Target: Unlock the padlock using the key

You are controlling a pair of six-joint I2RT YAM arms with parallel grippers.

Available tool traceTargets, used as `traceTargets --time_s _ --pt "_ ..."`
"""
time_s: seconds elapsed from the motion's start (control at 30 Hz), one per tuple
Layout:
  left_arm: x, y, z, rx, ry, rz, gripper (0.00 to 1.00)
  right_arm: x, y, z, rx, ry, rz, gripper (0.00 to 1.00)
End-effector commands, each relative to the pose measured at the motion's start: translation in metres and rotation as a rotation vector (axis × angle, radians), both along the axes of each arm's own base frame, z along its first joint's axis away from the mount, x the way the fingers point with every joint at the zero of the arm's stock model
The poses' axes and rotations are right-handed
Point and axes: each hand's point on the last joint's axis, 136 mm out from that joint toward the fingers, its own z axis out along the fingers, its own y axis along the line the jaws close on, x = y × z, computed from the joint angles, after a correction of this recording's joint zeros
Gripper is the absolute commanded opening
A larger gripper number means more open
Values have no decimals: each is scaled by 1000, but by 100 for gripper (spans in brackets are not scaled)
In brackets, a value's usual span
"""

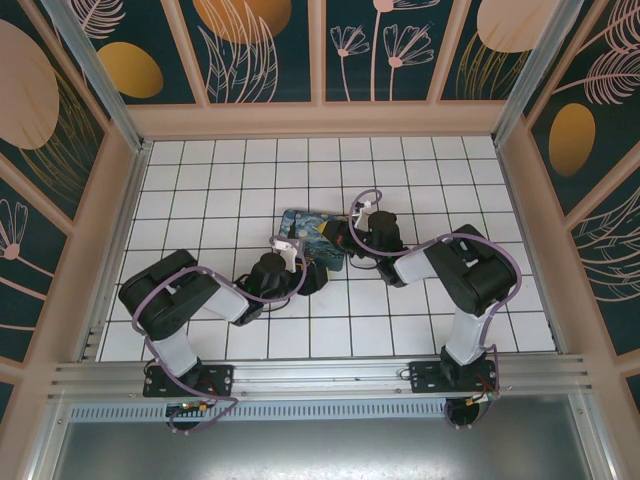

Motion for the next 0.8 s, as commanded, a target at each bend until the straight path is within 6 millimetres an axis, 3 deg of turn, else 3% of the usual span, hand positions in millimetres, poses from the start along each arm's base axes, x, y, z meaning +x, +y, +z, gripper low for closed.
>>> traceTargets --time_s 0.0,0.33,0.77 --pt "0 -8 28 -79 -47 -15 63 1 2 -6 -4 10 4 0" --pt "4 -8 5 -56 -5 9 60 -1 1 -8 -3 12 4 0" --pt "10 -3 0 -42 -3 55 43 -2 0 -10 -6 16 4 0"
